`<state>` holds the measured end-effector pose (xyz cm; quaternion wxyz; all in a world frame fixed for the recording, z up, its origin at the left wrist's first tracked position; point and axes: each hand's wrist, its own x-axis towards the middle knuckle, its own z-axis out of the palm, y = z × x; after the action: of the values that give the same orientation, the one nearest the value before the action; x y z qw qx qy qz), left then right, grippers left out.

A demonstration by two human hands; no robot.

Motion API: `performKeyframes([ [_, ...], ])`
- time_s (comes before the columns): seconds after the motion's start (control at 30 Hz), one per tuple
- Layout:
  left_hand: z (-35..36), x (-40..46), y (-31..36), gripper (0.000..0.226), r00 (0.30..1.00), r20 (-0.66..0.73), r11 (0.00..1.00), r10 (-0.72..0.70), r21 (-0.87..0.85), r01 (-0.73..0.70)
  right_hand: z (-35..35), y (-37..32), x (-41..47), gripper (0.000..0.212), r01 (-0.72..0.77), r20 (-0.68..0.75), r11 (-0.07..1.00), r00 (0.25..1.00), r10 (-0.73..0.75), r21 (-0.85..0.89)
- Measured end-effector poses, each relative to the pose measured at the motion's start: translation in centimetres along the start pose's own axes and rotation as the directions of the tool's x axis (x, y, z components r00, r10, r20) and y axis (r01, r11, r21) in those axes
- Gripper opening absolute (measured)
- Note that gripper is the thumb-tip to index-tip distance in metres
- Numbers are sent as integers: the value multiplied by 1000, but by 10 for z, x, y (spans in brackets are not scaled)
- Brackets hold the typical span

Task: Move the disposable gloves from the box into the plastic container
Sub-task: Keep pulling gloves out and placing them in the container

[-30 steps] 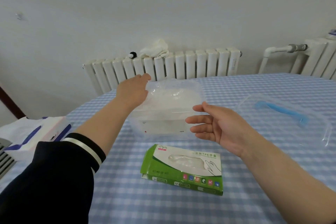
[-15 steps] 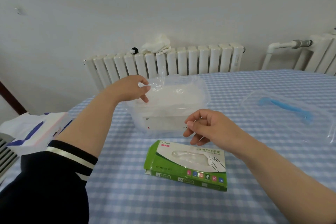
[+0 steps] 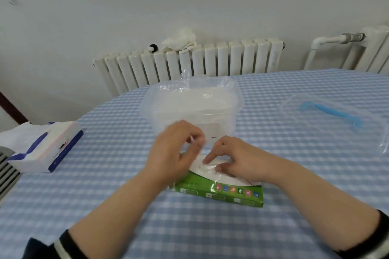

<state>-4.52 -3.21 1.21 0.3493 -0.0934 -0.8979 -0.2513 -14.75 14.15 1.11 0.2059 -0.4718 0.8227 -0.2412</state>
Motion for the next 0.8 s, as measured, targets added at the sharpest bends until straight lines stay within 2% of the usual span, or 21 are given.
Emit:
performKeyframes([
  [0.07,12,-15,-1,52,955,246,986,-165,28,163,2,4,2,24,17,16,998,1000,-18,66],
  [0.13,18,-23,-5,80,867,417,962,-274,97,257,3,7,4,25,58,21,995,998,-60,85],
  [0.23,18,-27,-7,99,788,512,932,-342,81,352,6,7,5,26,110,3,992,994,-110,67],
  [0.37,19,-28,-6,95,775,532,909,-341,-24,417,17,6,7,14,180,-158,970,966,-205,-162],
  [0.43,19,-29,-6,91,772,534,904,-345,-34,427,23,4,9,14,265,-237,918,910,-339,-296],
  [0.5,18,-29,-7,91,760,550,903,-347,-25,430,26,4,9,19,324,-278,880,861,-427,-347],
  [0.63,16,-29,-11,87,720,611,929,-329,76,361,24,6,9,21,366,-296,877,840,-456,-311],
  [0.7,15,-29,-10,85,721,612,934,-324,87,345,24,5,8,19,386,-296,880,837,-460,-275],
  [0.8,12,-28,-4,78,736,601,944,-311,106,312,23,0,4,9,349,-306,933,882,-359,-90],
])
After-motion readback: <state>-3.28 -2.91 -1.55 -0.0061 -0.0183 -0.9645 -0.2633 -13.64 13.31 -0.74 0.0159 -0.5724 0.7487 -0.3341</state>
